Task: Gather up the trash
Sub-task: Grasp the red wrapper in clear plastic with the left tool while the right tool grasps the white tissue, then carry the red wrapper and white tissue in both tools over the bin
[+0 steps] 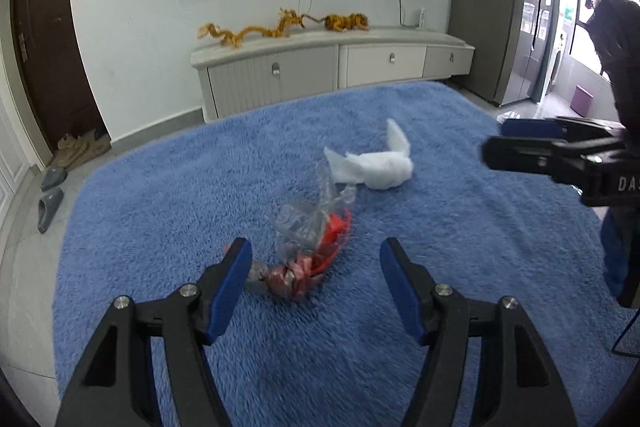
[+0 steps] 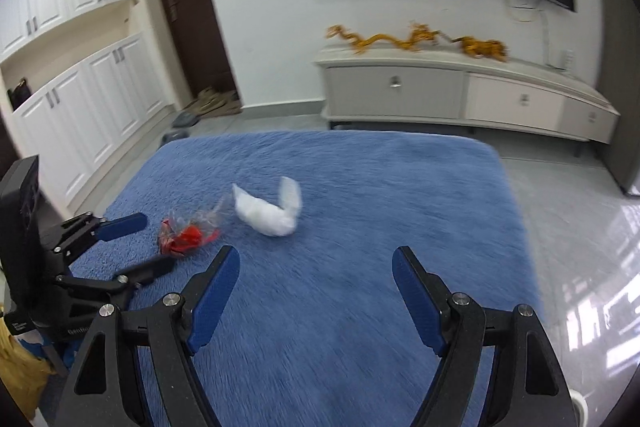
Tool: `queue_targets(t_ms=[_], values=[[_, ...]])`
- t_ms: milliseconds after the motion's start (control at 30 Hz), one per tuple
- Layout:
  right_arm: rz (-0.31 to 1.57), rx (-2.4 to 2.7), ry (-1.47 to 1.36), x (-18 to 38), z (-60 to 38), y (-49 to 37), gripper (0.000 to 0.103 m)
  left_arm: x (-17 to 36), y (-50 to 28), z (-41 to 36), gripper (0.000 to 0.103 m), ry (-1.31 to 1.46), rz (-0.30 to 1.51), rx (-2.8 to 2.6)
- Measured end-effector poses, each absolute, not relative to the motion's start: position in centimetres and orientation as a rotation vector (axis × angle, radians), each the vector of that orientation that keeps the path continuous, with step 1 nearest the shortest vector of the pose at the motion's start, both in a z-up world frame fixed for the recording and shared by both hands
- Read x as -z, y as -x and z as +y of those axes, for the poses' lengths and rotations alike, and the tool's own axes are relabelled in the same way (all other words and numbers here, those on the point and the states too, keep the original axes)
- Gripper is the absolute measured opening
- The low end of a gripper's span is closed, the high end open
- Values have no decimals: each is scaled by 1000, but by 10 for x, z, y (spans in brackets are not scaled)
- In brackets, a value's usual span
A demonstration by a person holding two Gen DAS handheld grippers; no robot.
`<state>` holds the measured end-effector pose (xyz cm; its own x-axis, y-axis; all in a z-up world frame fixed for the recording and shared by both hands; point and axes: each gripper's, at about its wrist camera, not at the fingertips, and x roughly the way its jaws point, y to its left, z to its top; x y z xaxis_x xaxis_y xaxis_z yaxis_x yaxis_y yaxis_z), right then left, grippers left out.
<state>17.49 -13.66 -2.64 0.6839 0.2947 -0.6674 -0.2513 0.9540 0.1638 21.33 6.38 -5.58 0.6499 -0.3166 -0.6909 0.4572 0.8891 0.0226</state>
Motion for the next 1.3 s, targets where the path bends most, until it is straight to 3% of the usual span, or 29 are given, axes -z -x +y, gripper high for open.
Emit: queue_targets(t_ms=[67, 133, 433, 500, 567, 667, 867, 1300], values=[[772, -343, -73, 32, -127, -192, 77, 63, -218, 64, 63, -215, 756, 438], [783, -369, -70, 38, -117, -205, 77, 69, -224, 65, 52, -190, 798, 456], [844, -416, -73, 59, -95, -250, 76, 75, -235, 75, 40, -113, 849, 453], [866, -424, -82, 65, -96, -255, 67, 76, -234, 76, 39, -115, 849, 447], [903, -438, -89, 73, -97, -258, 46, 76, -234, 76, 36, -115, 847, 438], [902, -448, -104, 71, -104, -252, 33, 76, -234, 77, 34, -119, 845, 424], [872, -451, -146, 54, -128, -211, 32, 68, -220, 78, 29, -63, 848, 407], [785, -315, -170, -3, -200, -57, 32, 5, -97, 62, 27, -59, 691, 426]])
